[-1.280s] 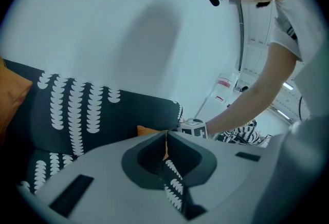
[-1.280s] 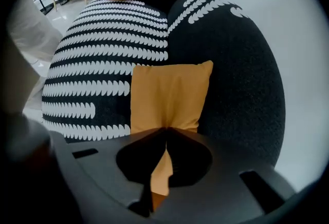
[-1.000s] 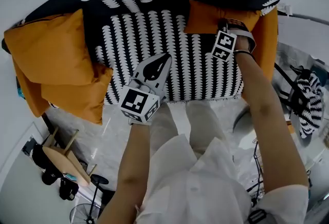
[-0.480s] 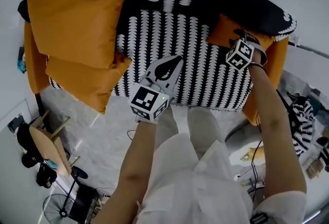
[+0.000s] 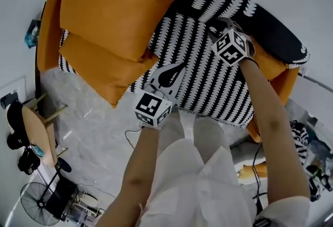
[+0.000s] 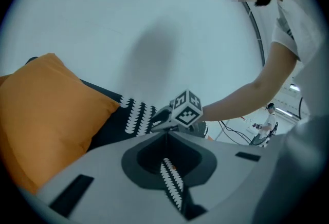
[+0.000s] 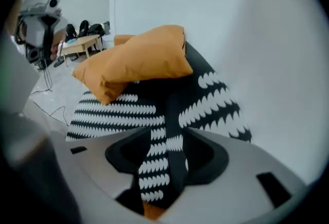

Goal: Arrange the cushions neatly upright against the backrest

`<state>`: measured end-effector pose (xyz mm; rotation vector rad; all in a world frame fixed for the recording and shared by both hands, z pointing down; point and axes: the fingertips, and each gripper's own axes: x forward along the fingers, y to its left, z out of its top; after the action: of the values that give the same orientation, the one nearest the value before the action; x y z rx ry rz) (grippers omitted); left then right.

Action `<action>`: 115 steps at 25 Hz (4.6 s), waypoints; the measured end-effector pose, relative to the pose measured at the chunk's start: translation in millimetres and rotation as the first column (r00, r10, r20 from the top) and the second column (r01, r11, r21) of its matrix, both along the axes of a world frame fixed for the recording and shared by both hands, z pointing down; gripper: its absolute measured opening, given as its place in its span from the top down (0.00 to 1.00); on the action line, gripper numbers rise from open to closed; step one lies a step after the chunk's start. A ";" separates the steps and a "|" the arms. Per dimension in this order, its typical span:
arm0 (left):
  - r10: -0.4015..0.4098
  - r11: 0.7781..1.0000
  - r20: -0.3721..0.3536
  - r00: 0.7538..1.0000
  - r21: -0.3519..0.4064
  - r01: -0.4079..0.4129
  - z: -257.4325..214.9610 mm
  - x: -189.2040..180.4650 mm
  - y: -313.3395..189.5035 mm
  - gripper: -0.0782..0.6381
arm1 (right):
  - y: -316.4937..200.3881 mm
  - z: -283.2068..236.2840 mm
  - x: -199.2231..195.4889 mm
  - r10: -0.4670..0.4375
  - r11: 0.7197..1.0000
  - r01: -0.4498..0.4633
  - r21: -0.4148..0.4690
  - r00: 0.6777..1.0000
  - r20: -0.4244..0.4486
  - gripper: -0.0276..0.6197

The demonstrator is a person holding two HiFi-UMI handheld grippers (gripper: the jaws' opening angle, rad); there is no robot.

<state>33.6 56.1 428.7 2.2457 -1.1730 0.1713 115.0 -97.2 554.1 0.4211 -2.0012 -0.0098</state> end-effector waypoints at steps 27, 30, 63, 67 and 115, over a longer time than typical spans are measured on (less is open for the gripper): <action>-0.219 0.976 -0.006 0.976 -0.025 0.218 7.3 -134.5 11.3 0.86 | -52.2 -40.3 -222.6 -0.348 0.934 0.354 0.054 0.933 -0.096 0.94; -0.186 0.982 -0.002 0.982 -0.019 0.186 2.4 -117.5 8.5 0.86 | -50.4 -65.4 -212.9 -0.386 0.913 0.395 0.099 0.917 -0.103 0.94; 0.103 0.994 -0.030 0.994 -0.026 -0.104 -2.8 75.1 6.0 0.86 | 3.2 -35.8 187.3 -0.232 0.843 0.451 0.292 0.795 -0.561 0.92; 0.100 0.995 -0.031 0.994 -0.019 -0.101 -6.1 79.2 6.0 0.86 | -1.0 -37.4 189.6 -0.204 0.864 0.419 0.279 0.799 -0.566 0.87; -0.270 0.960 -0.053 0.961 -0.090 0.265 -28.7 -199.2 16.5 0.86 | 192.3 -69.6 -117.4 0.491 0.835 -0.311 -0.454 0.794 0.358 0.69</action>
<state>-165.6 72.6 400.0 1.9825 -1.3940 0.0379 -2.3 95.1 484.5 0.6460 -2.2641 0.8117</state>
